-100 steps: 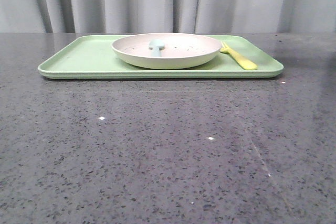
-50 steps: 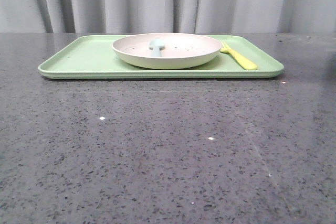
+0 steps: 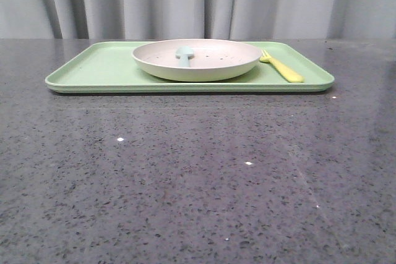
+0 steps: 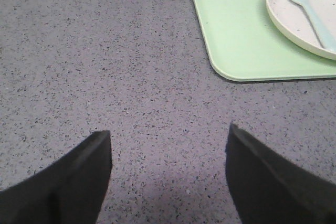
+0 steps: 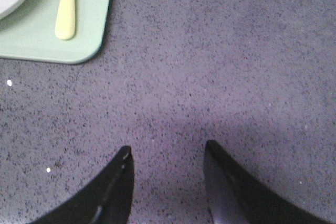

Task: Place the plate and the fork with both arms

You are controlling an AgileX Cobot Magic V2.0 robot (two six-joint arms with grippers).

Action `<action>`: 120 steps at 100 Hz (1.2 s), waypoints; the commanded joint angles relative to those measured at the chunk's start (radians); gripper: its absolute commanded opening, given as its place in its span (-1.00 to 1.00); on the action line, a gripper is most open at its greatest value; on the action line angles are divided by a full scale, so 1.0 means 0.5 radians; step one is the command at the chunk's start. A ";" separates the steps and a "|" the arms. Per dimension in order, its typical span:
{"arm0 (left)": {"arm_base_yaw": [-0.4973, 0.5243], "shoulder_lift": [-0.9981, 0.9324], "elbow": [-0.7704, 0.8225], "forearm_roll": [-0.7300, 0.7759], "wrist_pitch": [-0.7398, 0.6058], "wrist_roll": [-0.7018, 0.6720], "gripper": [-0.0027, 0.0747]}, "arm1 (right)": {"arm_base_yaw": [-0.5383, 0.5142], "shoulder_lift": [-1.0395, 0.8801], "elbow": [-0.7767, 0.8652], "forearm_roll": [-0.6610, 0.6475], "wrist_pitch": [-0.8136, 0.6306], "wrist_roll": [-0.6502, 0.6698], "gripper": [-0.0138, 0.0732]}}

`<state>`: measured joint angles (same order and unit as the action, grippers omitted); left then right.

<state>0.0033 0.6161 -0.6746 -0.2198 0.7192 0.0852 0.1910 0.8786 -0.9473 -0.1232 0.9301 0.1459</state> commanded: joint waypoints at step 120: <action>-0.001 0.004 -0.054 -0.021 -0.087 -0.022 -0.10 | -0.017 -0.851 0.485 -0.047 -0.214 0.081 -0.09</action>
<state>0.0033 0.6161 -0.6746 -0.2198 0.7345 0.0852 0.1902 0.4485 -0.6818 -0.1247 0.9027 0.1865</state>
